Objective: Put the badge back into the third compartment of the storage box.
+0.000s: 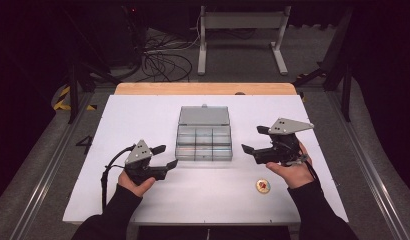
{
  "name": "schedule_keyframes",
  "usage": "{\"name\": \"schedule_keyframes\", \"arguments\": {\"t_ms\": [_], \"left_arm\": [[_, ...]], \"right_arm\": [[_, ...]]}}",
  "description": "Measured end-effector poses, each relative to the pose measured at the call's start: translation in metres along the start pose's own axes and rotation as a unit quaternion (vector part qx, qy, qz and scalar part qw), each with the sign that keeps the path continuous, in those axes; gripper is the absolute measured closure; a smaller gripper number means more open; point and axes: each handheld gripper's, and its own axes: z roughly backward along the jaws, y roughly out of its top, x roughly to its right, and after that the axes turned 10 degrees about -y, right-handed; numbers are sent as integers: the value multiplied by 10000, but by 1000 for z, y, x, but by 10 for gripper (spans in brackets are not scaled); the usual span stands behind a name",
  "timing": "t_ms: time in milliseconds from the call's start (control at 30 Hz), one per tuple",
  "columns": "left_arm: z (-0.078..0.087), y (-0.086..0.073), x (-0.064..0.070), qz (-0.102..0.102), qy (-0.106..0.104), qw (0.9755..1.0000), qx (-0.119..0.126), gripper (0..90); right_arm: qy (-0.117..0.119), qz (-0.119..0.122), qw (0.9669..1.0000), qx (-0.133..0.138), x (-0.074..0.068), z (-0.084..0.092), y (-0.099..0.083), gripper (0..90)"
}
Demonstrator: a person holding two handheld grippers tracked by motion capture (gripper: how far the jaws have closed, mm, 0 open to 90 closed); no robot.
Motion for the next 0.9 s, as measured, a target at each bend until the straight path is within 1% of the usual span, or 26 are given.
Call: {"name": "schedule_keyframes", "arguments": {"t_ms": [133, 367, 400, 467, 533, 633, 767, 900], "left_arm": [[1, -1, 0, 12, -7, 10000, -11, 312], [4, -2, 1, -12, 32, 10000, -22, 310], [4, -3, 1, 12, 17, 10000, -23, 310], [5, -3, 1, -18, 35, 10000, -34, 310], [5, -4, 2, 20, 20, 10000, -28, 310], [6, -4, 2, -4, 39, 10000, -36, 310], [6, -5, 2, -8, 43, 10000, -49, 309], [8, -5, 2, -14, 70, 10000, -44, 309]], "right_arm": [[-4, 5, 10000, -9, 0, 2, 0, 205], [48, 231, 9997, -83, -3, 8, -1, 235], [82, 260, 9995, -128, -3, 8, -2, 236], [128, 315, 9991, -261, -2, 9, -5, 238], [182, 358, 9984, -396, -3, 9, -10, 242], [178, 462, 9968, -619, -3, 12, -16, 243], [234, 576, 9941, -884, -4, 15, -21, 257], [262, 619, 9921, -1056, -5, 15, -26, 261]]}}
